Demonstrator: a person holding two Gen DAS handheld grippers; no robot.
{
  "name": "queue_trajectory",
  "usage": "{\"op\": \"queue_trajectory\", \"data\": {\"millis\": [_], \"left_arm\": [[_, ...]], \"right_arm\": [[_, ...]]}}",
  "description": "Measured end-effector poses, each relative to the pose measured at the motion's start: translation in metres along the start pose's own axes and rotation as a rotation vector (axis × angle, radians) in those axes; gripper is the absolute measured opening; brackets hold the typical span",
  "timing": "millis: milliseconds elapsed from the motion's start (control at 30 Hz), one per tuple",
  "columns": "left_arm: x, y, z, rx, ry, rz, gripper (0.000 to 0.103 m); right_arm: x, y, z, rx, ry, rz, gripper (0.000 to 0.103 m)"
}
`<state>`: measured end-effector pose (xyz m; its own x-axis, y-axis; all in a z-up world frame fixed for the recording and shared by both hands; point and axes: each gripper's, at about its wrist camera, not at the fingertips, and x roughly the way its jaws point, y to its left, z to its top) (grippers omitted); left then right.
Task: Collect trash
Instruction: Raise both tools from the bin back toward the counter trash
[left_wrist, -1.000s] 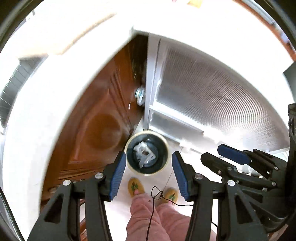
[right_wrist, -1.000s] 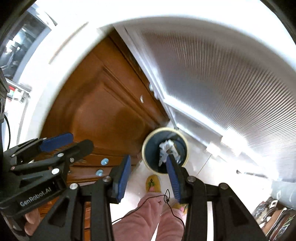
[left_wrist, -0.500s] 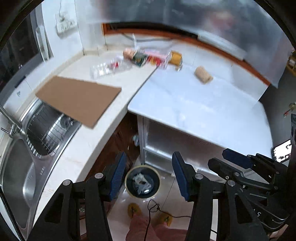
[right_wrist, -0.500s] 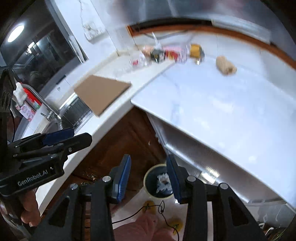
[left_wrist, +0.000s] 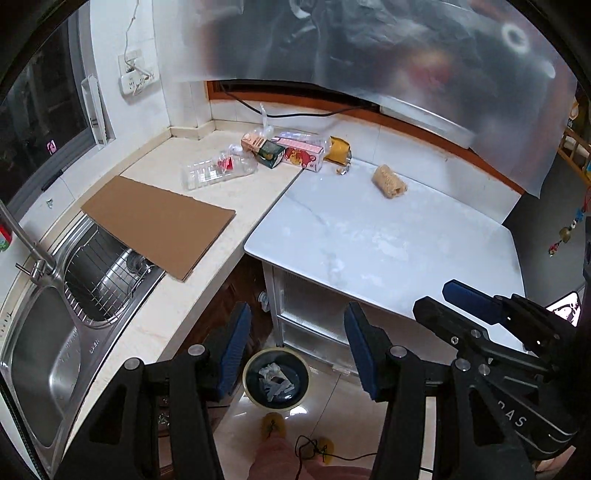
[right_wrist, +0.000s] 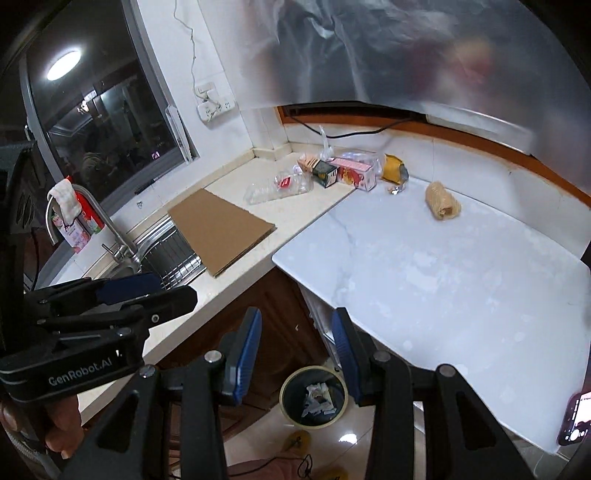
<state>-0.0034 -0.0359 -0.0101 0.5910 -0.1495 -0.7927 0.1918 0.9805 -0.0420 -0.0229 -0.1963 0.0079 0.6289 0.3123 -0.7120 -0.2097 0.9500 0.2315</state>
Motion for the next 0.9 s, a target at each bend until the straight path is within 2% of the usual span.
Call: {"op": "queue_trajectory", "data": {"millis": [400,500,900], "left_arm": [[-0.011,-0.015,0.010,0.026,-0.029,0.017,0.052],[-0.015,-0.015,0.013,0.030,-0.047,0.015,0.057],[-0.021,0.010,0.039,0.045,-0.096,0.029,0.061]], "right_arm": [[-0.018,-0.015,0.006,0.025,-0.049,-0.011,0.040],[-0.021,-0.014,0.009,0.020,-0.061,-0.019,0.040],[-0.017,-0.001,0.035,-0.003,-0.097,-0.041,0.040]]}}
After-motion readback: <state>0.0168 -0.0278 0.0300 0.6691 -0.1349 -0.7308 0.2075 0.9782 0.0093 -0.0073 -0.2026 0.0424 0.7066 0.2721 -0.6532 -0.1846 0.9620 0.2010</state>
